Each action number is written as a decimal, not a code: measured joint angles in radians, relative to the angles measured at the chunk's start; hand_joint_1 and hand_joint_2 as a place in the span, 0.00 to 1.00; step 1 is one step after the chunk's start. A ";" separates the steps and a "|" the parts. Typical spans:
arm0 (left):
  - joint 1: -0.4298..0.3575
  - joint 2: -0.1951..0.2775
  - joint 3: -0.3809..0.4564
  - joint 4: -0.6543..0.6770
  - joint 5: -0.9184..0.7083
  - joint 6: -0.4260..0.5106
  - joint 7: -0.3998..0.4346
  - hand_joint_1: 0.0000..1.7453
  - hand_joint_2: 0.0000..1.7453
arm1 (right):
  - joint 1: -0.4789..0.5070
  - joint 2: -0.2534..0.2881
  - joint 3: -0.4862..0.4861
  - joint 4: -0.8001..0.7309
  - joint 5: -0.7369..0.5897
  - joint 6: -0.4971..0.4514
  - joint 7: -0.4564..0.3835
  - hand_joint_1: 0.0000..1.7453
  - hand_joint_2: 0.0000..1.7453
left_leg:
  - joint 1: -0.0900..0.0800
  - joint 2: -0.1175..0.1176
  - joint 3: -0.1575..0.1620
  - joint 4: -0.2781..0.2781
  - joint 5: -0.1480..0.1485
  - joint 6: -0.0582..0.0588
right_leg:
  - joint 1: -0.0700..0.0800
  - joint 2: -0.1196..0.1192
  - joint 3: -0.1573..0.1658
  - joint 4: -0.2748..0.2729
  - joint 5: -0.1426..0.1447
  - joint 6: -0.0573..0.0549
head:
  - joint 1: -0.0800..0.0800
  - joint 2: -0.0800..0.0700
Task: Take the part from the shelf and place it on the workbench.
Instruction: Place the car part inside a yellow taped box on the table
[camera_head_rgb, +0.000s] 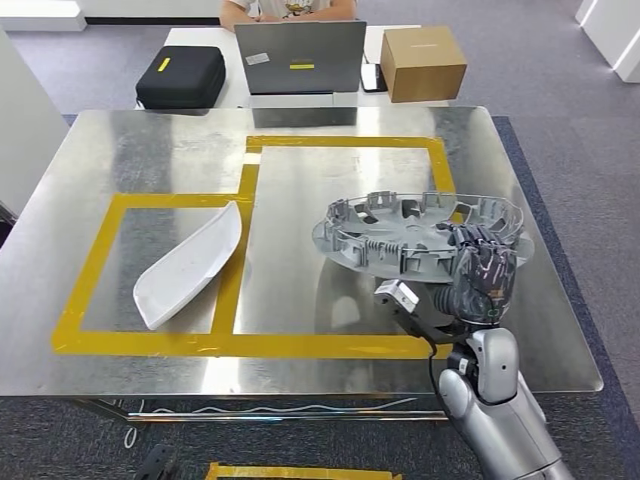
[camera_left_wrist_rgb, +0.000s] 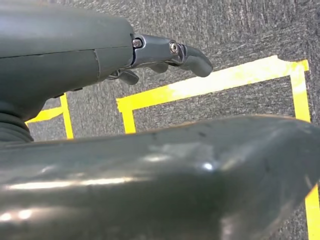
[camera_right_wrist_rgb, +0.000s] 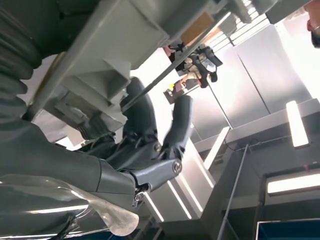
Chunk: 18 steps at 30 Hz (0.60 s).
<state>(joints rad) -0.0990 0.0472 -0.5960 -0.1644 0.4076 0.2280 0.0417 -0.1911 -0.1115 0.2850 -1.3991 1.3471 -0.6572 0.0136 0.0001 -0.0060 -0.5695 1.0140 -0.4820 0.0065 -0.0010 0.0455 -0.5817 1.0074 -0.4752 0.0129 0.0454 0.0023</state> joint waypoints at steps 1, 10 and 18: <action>0.000 0.000 -0.001 0.000 -0.003 0.003 0.001 0.00 0.00 | -0.005 0.000 0.006 0.003 -0.007 0.000 -0.002 0.00 0.00 | 0.000 0.000 0.000 0.000 0.000 0.000 | 0.000 0.000 0.000 0.000 0.000 0.000 | 0.000 0.000; -0.010 0.000 -0.019 0.000 -0.024 0.009 0.024 0.00 0.00 | -0.056 0.034 0.063 0.019 -0.269 0.080 -0.069 0.00 0.00 | 0.000 0.000 0.000 0.000 0.000 0.000 | 0.000 0.000 0.000 0.000 0.000 0.000 | 0.000 0.000; -0.005 0.000 -0.025 0.000 -0.006 0.002 0.018 0.00 0.00 | -0.114 0.080 0.119 0.018 -0.642 0.385 -0.062 0.00 0.00 | 0.000 0.000 0.000 0.000 0.000 0.000 | 0.000 0.000 0.000 0.001 0.000 0.000 | 0.000 0.000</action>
<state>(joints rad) -0.1043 0.0473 -0.6210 -0.1642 0.4012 0.2299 0.0595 -0.3055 -0.0311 0.4044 -1.3809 0.7054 -0.2725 -0.0487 0.0005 -0.0061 -0.5698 1.0139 -0.4817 0.0061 -0.0006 0.0455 -0.5819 1.0081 -0.4752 0.0128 0.0453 0.0023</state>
